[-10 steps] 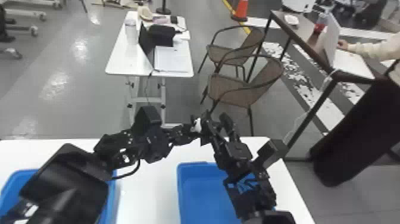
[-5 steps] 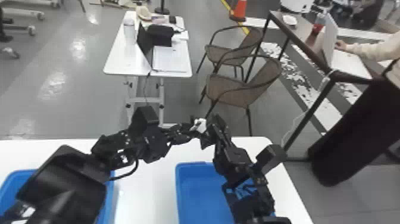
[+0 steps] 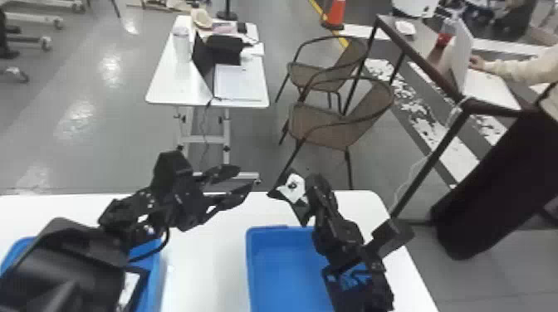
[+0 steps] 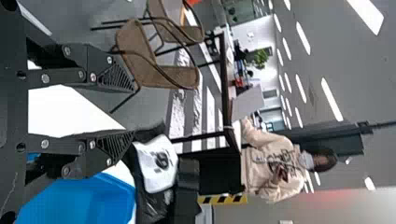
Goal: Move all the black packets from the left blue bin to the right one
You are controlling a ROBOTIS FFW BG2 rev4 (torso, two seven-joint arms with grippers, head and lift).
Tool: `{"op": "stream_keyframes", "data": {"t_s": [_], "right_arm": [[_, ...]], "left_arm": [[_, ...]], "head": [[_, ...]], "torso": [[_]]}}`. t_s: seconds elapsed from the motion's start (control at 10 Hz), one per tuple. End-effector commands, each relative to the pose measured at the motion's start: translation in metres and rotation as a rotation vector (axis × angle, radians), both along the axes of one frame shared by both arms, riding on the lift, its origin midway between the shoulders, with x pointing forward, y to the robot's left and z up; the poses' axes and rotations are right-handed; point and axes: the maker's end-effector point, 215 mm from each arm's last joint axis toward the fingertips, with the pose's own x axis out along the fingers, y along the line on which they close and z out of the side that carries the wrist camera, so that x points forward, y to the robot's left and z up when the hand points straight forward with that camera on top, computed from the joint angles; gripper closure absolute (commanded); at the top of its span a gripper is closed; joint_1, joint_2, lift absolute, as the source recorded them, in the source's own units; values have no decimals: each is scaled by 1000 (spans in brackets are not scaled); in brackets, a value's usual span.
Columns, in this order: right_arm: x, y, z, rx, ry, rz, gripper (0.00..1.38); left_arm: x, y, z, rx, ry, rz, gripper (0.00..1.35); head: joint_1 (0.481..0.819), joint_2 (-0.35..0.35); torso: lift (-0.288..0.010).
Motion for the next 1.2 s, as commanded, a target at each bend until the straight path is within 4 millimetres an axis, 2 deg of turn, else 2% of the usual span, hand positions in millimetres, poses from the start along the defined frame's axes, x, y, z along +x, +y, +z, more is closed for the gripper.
{"op": "stream_keyframes", "data": {"t_s": [0.0,0.2,0.3,0.4,0.5,0.6,0.7,0.8,0.9,1.0,1.1], "right_arm": [[-5,-15,-26,21,58,-29,1277],[-20,-23,-83,50,182,-39,1277],[-33,-26,-118,54,251,-45,1277],[-48,-33,-153,51,322,-59,1253],[-60,-44,-183,53,388,-89,1064],[-65,-55,-193,51,409,-109,509],[-62,-66,-178,60,378,-129,70],[-57,-78,-151,51,316,-150,42],[-53,-88,-124,52,263,-164,162],[-49,-91,-98,47,214,-167,229],[-46,-91,-84,61,184,-161,233]], "left_arm": [[-3,54,-14,13,41,93,102],[-15,126,-8,-1,64,240,125],[-21,153,-2,-7,63,306,122],[-31,178,-5,-19,81,361,122],[-41,200,-14,-13,115,411,127],[-51,221,-27,-4,147,454,127],[-60,239,-41,6,185,490,127],[-72,256,-65,12,271,532,127],[-90,265,-100,10,422,571,127],[-107,265,-123,2,534,582,127],[-121,265,-145,15,618,589,122]], "head": [[695,-208],[695,-164],[695,-128],[695,-99],[695,-88],[695,-71],[695,-59],[695,-47],[695,-38],[695,-35],[695,-37]], "torso": [[0],[0],[0],[0],[0],[0],[0],[0],[0],[0],[0]]}}
